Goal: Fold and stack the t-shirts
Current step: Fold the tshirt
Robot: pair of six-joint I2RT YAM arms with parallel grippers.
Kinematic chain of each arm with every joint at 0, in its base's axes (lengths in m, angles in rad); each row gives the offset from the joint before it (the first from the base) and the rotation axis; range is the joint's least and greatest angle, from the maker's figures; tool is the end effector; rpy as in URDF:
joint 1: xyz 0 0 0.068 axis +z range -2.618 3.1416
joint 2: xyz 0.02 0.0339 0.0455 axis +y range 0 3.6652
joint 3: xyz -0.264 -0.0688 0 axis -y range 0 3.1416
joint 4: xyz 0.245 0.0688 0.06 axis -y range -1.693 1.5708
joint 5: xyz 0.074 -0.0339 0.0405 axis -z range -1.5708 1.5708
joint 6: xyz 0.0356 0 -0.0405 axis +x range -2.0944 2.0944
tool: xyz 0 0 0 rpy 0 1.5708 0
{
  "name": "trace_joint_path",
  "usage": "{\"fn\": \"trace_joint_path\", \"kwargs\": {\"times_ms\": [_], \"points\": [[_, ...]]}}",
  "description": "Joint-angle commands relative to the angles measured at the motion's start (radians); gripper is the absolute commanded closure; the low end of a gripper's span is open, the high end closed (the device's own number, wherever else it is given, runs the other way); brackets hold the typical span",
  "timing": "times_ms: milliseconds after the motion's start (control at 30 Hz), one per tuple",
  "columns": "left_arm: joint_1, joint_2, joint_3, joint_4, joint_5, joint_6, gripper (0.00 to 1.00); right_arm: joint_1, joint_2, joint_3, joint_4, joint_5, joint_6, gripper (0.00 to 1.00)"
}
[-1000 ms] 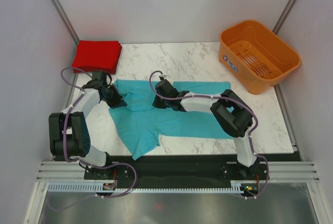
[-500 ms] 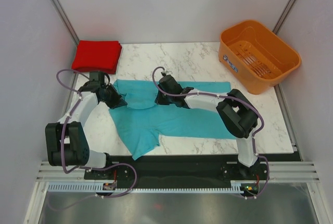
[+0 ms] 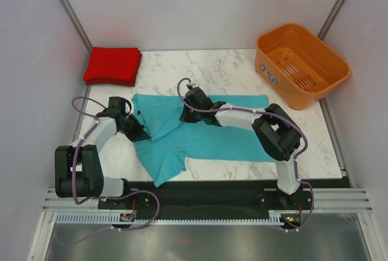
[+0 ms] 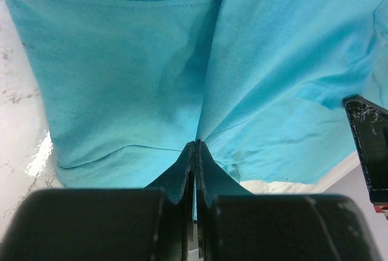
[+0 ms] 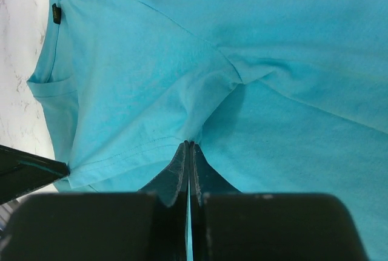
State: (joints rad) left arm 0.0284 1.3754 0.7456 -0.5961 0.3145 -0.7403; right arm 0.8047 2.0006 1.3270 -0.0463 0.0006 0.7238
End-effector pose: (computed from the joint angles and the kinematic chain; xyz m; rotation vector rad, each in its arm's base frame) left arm 0.2388 -0.0042 0.1752 -1.0019 2.6883 -0.6003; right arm 0.3060 0.3180 0.1753 -0.0975 2.4181 0.7583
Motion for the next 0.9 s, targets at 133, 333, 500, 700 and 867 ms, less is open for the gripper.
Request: {"fn": "trace_joint_path", "kwargs": {"times_ms": [133,333,500,700,867], "points": [[-0.002,-0.044,0.001,0.01,-0.002,-0.041,0.98,-0.002,-0.052,-0.003,-0.001,-0.022,-0.023,1.0],[-0.001,-0.021,-0.023,0.012,-0.075,-0.014,0.98,-0.009,-0.046,-0.009,-0.061,-0.08,-0.04,1.0],[-0.002,-0.004,-0.022,0.009,-0.097,-0.007,0.98,-0.028,-0.054,-0.018,-0.09,-0.102,-0.069,1.0],[-0.002,0.017,-0.006,0.009,-0.11,0.012,0.98,-0.039,-0.037,-0.011,-0.067,-0.151,-0.103,1.0],[-0.001,0.019,-0.009,0.004,-0.13,0.018,0.98,-0.05,-0.023,0.005,-0.055,-0.191,-0.1,1.0]]}}
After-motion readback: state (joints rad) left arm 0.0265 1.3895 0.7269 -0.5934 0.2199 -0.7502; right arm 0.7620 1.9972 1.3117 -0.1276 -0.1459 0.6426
